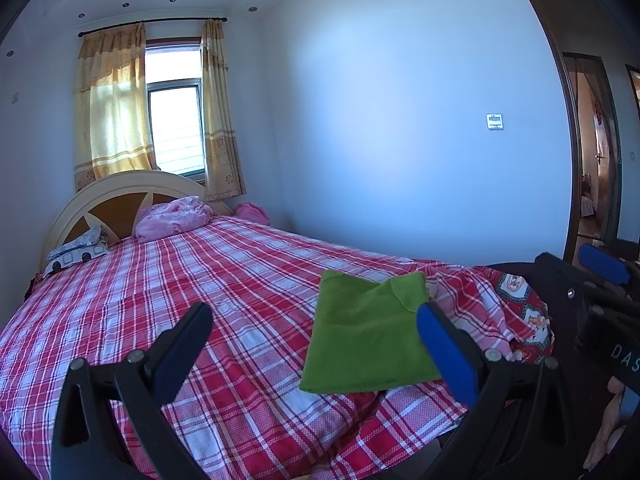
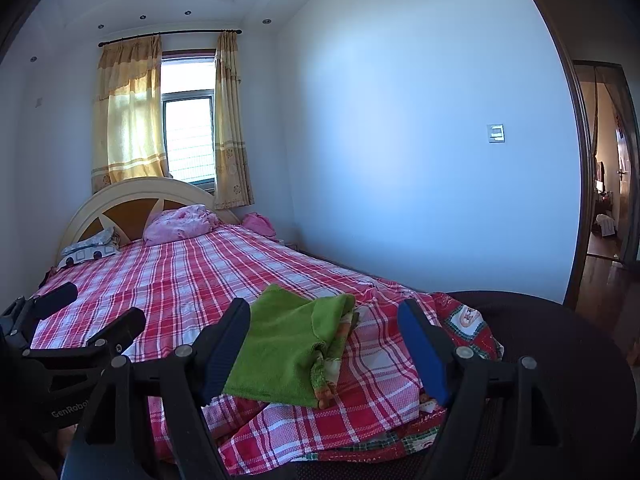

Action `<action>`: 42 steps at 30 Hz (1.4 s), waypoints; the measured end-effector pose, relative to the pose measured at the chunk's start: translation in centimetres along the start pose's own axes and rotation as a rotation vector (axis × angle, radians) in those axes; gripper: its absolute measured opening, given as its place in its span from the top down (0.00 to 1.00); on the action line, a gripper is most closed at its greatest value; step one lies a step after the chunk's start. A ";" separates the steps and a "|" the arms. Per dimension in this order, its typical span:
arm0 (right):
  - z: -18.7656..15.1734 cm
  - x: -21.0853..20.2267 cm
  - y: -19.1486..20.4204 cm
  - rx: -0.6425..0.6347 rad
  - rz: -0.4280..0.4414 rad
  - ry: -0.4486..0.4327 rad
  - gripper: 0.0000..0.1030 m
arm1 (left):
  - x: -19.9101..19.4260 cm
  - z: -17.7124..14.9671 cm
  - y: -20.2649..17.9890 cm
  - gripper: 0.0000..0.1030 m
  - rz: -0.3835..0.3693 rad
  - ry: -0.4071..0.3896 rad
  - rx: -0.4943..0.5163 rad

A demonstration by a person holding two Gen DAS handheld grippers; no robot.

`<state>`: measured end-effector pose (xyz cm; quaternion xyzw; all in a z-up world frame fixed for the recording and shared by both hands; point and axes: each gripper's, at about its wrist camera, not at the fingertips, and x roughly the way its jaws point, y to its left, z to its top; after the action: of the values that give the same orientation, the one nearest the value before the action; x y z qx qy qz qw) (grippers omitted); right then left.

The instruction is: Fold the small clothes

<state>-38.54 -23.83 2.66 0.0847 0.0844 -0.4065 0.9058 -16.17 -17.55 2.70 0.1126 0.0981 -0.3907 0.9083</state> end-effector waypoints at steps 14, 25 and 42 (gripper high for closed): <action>0.0 0.1 0.1 0.002 -0.011 0.004 0.25 | 0.1 -0.2 -0.1 0.00 0.004 0.011 0.025; -0.1 0.2 0.1 0.005 -0.018 0.015 0.25 | 0.3 -0.4 -0.4 0.00 0.021 0.013 0.037; -0.3 0.4 -0.2 0.019 -0.016 0.029 0.25 | 1.2 -0.8 -0.5 0.00 -0.032 0.077 0.021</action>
<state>-38.49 -24.16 2.27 0.0984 0.0942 -0.4132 0.9004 -15.76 -18.49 1.58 0.1353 0.1305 -0.4018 0.8962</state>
